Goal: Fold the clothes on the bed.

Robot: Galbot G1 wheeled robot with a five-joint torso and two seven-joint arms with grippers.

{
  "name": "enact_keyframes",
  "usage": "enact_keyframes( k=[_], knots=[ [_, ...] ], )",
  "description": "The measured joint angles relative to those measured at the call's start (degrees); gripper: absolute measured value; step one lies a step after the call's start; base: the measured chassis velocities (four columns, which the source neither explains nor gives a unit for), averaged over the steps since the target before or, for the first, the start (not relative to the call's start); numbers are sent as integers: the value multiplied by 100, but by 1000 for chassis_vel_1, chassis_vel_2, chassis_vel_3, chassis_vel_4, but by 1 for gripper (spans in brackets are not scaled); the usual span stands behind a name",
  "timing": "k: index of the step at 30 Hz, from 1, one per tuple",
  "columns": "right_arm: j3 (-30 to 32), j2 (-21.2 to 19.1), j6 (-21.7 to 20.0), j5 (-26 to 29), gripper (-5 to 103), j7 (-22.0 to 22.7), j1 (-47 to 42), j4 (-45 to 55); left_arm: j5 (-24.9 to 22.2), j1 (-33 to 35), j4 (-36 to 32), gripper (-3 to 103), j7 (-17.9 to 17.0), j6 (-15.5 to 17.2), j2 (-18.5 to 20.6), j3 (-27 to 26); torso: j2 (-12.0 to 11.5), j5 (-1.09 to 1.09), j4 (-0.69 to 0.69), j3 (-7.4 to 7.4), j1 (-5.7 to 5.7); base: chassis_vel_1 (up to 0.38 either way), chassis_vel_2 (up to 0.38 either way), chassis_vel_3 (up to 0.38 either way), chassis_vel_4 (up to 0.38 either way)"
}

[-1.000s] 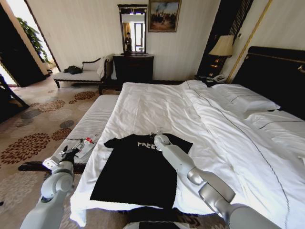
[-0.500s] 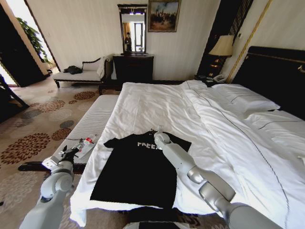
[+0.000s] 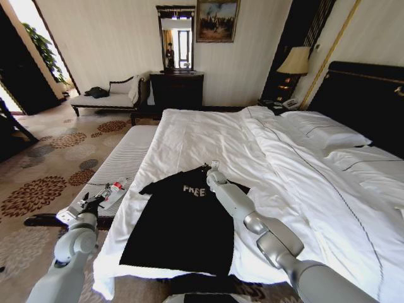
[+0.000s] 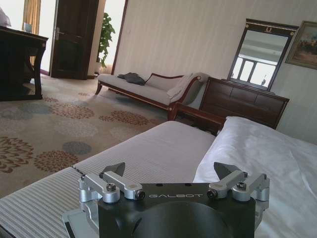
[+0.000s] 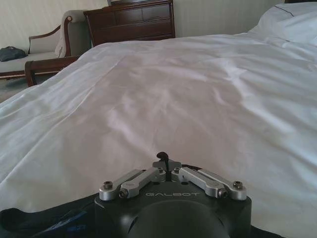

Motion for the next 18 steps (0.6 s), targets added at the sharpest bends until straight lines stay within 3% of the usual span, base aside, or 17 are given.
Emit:
enact_keyframes(
  k=[9,10,11,12,14,15,17,18],
  knots=[
    [249,-125,267,226,1,-96,-325,676,30,-1,-11,100,0,0,-12,59,0,0,1,0,0,0,0,0,0],
    [411,-205,300,334,11,-41,-481,975,42,5,-12,100,0,0,-15,69,0,0,2,0,0,0,0,0,0],
    [534,-282,308,425,11,44,-612,1190,47,10,-12,100,1,0,-16,74,0,0,2,0,0,0,0,0,0],
    [623,-334,323,466,21,110,-706,1331,49,13,-12,100,1,0,-19,77,0,1,0,0,0,0,0,0,0],
    [736,-406,363,497,21,169,-818,1482,52,15,-12,100,2,0,-20,81,0,0,0,0,0,0,0,0,0],
    [874,-490,428,519,32,197,-939,1627,54,15,-9,100,3,0,-21,89,1,0,-2,-1,0,0,0,0,0],
    [1024,-595,558,531,32,179,-1086,1693,64,6,8,100,5,0,-21,119,1,1,-2,-1,0,0,0,0,0],
    [1072,-631,626,524,43,144,-1133,1688,77,-4,20,100,5,0,-22,138,1,1,-3,0,0,0,0,0,0]
  ],
)
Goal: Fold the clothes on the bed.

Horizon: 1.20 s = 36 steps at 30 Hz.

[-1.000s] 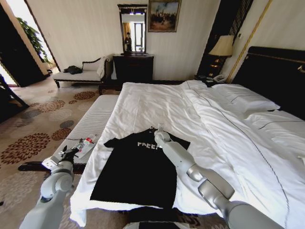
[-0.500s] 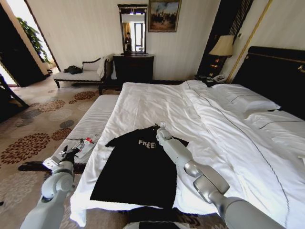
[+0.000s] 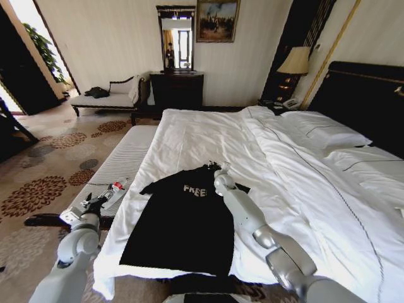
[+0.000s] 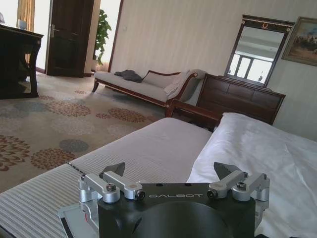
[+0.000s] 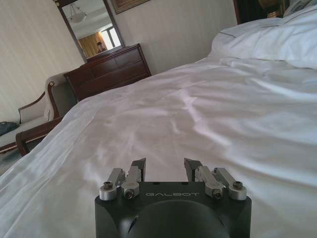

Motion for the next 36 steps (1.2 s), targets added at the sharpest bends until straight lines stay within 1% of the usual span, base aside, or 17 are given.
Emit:
enact_keyframes(
  k=[2,3,6,7,8,9,10,11,13,14,17,18,20,26,34,35,36],
  knots=[
    [51,-19,66,-21,43,-41,-39,-14,22,-25,14,100,1,0,-8,39,0,0,1,0,0,0,0,0,0],
    [132,-20,93,-15,54,-41,-73,-1,42,-54,18,100,1,0,-22,76,0,0,4,0,0,0,0,0,0],
    [254,-30,-27,133,54,155,-140,198,48,-71,9,100,-1,0,-35,114,0,-1,6,0,1,0,0,0,0],
    [318,-76,-185,344,65,375,-234,428,50,-70,-5,100,-1,1,-36,118,0,-1,7,0,1,0,0,0,0],
    [352,-127,-297,542,71,530,-324,623,50,-63,-13,100,-4,1,-34,115,0,0,6,0,1,0,0,0,0],
    [352,-127,-297,542,71,530,-324,623,50,-63,-13,100,-4,1,-34,115,0,0,6,0,1,0,0,0,0],
    [435,-293,-633,1025,71,905,-557,1140,42,-25,-27,100,-4,1,-22,76,-1,0,6,0,1,0,0,0,0],
    [515,-475,-929,1378,82,1185,-780,1549,25,10,-31,100,-2,-3,-7,31,0,-1,6,0,0,0,0,0,0],
    [559,-576,-1058,1534,82,1303,-909,1733,20,26,-30,100,-2,-8,-1,10,0,-2,5,-1,0,0,0,0,0],
    [672,-835,-1326,1845,93,1530,-1227,2099,1,65,-26,100,4,-27,22,-38,0,1,4,-1,0,0,0,0,0],
    [1022,-1357,-1725,2347,99,1798,-1874,2652,-25,101,13,100,8,-51,55,-95,0,-1,-1,-1,0,0,0,0,0],
    [1022,-1357,-1725,2347,99,1798,-1874,2652,-25,101,13,100,8,-51,55,-95,0,-1,-1,-1,0,0,0,0,0],
    [1331,-1641,-1841,2439,100,1761,-2280,2790,-30,92,21,100,11,-57,66,-95,0,0,0,-1,-1,0,0,0,0],
    [1798,-1807,-1566,2418,100,1271,-2605,2688,26,73,-1,100,9,-57,20,32,0,-1,4,0,0,0,0,0,0],
    [1881,-1504,-1243,2551,103,751,-2568,2543,99,137,-103,100,0,-48,-5,84,0,-2,5,0,0,0,0,0,0],
    [1860,-1409,-1227,2531,95,718,-2550,2503,100,155,-120,100,-2,-47,3,65,0,-2,5,0,0,0,0,0,0],
    [1849,-1370,-1224,2518,95,709,-2543,2485,100,164,-126,100,-1,-46,8,53,0,-1,5,0,0,0,0,0,0]
  ],
)
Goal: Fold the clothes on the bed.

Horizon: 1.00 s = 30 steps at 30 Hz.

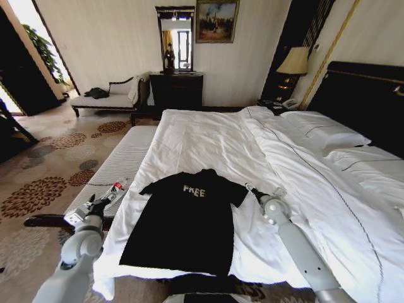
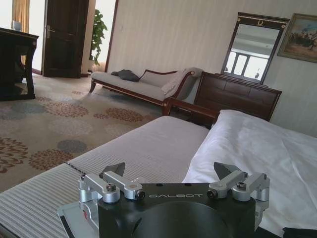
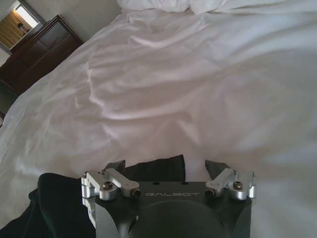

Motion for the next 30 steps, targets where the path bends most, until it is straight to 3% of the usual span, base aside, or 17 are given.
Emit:
enact_keyframes(
  k=[2,7,8,9,10,13,14,15,16,19,20,22,23,25,26,30],
  knots=[
    [-62,154,22,-100,79,-30,54,-126,-1,52,-29,100,-6,2,19,-66,0,0,0,0,0,0,0,0,0],
    [-108,218,59,-140,74,-48,102,-217,-10,98,-50,100,-8,1,29,-128,-1,0,0,0,0,0,0,0,0],
    [-114,219,73,-141,63,-66,108,-219,-12,107,-52,100,-8,1,31,-142,0,-1,-1,0,0,0,0,0,0],
    [-120,217,97,-142,63,-92,110,-219,-12,111,-52,100,-8,1,31,-154,-1,0,-1,0,0,0,0,0,0],
    [-122,213,118,-144,52,-114,109,-218,-13,113,-52,100,-8,1,31,-159,0,0,-1,0,0,0,0,0,0],
    [-121,211,163,-149,52,-147,103,-204,-12,112,-44,100,-8,0,22,-162,0,0,-1,0,0,0,0,0,0],
    [-115,211,180,-150,41,-156,94,-194,-11,109,-38,100,-8,-1,16,-161,-1,0,-1,0,1,0,0,0,0],
    [-100,211,201,-153,41,-163,74,-177,-6,101,-27,100,-8,-2,8,-151,-1,0,-1,0,0,0,0,0,0],
    [-91,207,212,-156,30,-167,58,-165,-3,94,-20,100,-8,-2,1,-141,0,0,-1,0,1,0,0,0,0],
    [-76,192,228,-173,30,-173,39,-158,4,84,-10,100,-8,-3,-8,-128,0,0,-1,0,1,0,0,0,0],
    [-60,181,250,-198,20,-176,34,-159,11,77,-2,100,-8,-4,-16,-115,0,0,-2,0,1,0,0,0,0],
    [-43,176,286,-224,20,-177,35,-173,16,73,5,100,-8,-4,-20,-103,0,0,-1,0,1,0,0,0,0],
    [-32,176,317,-242,9,-177,36,-186,21,70,12,100,-9,-5,-23,-96,0,0,-2,0,1,0,0,0,0],
    [-7,174,370,-259,9,-176,42,-198,30,64,25,100,-8,-7,-28,-86,-1,1,-1,0,1,0,0,0,0],
    [16,166,399,-260,2,-177,47,-198,32,58,33,100,-9,-8,-31,-82,-1,0,0,0,1,0,0,0,0],
    [33,114,413,-245,0,-176,45,-179,33,32,55,100,-8,-10,-32,-73,-1,0,-1,0,1,0,0,0,0]
  ],
)
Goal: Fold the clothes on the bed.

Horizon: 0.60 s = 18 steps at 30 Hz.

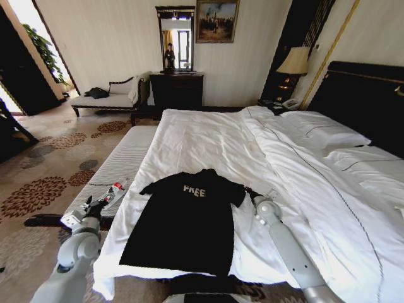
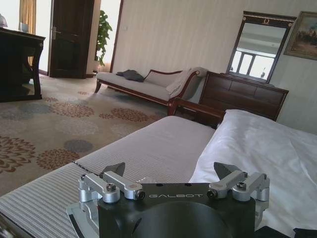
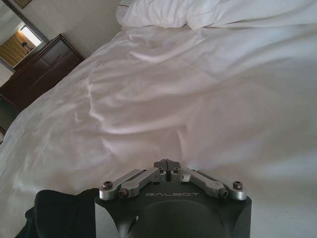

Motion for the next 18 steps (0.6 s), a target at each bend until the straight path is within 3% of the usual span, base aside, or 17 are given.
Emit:
enact_keyframes(
  k=[9,10,13,14,15,17,18],
  knots=[
    [-57,57,-28,-84,-1,-13,0,-76,16,-48,49,100,0,-1,-25,47,0,0,0,0,0,0,0,0,0],
    [-60,88,-28,-93,9,-8,9,-126,19,-51,58,100,0,-1,-26,52,0,0,0,0,0,0,0,0,0],
    [-55,123,-25,-94,9,1,19,-179,23,-54,73,100,-1,-2,-27,56,0,0,0,0,0,0,0,0,0],
    [-45,133,-21,-85,20,3,17,-184,23,-57,80,100,-2,-2,-27,58,0,0,0,0,0,0,0,0,0],
    [-38,135,-19,-75,20,4,9,-184,24,-60,85,100,-2,-2,-27,59,0,-1,1,0,0,0,0,0,0],
    [-21,141,-19,-24,37,10,-26,-144,26,-72,92,100,-3,-3,-27,67,0,0,0,0,0,0,0,0,0],
    [-15,144,-18,-8,37,12,-34,-131,28,-76,94,100,-3,-4,-27,72,0,0,0,0,0,0,0,0,0]
  ],
)
